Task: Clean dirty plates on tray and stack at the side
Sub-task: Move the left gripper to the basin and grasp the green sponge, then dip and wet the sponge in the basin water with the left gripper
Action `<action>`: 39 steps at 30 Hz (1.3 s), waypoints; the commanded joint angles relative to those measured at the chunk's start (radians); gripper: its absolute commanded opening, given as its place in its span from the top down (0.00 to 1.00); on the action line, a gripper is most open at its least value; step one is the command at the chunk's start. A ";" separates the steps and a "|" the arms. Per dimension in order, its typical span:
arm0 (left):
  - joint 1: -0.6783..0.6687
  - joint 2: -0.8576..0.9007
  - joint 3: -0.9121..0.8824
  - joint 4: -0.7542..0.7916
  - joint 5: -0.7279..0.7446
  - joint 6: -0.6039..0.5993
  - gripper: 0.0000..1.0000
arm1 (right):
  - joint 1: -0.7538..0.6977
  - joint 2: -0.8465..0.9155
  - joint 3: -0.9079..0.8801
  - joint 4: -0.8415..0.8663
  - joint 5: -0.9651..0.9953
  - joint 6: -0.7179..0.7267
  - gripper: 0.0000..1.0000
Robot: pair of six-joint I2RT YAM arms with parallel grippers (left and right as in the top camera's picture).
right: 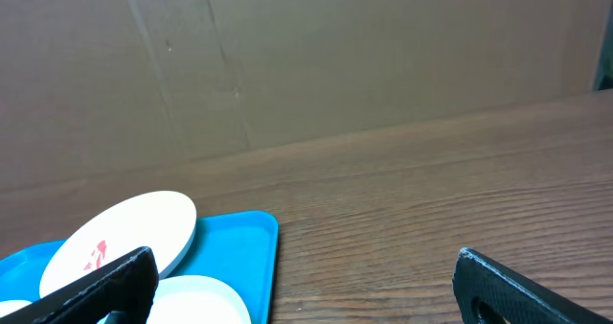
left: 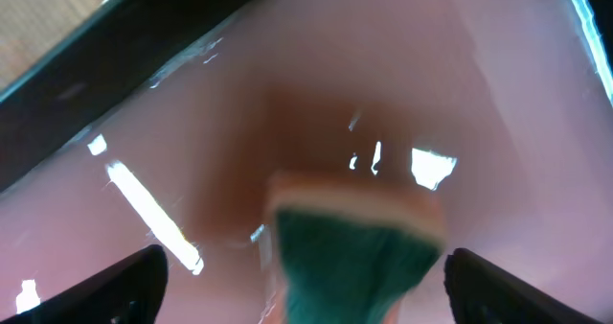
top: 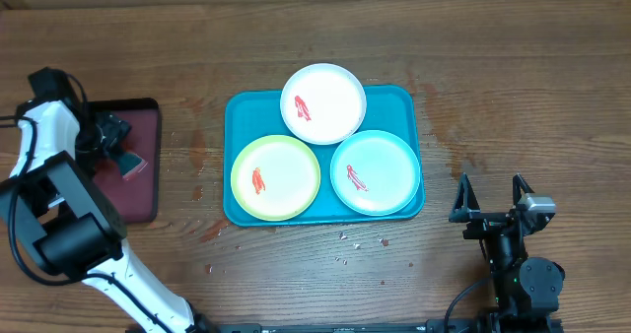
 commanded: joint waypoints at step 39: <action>-0.037 0.067 0.019 -0.231 0.102 0.098 0.96 | 0.006 -0.007 -0.010 0.006 0.010 0.000 0.00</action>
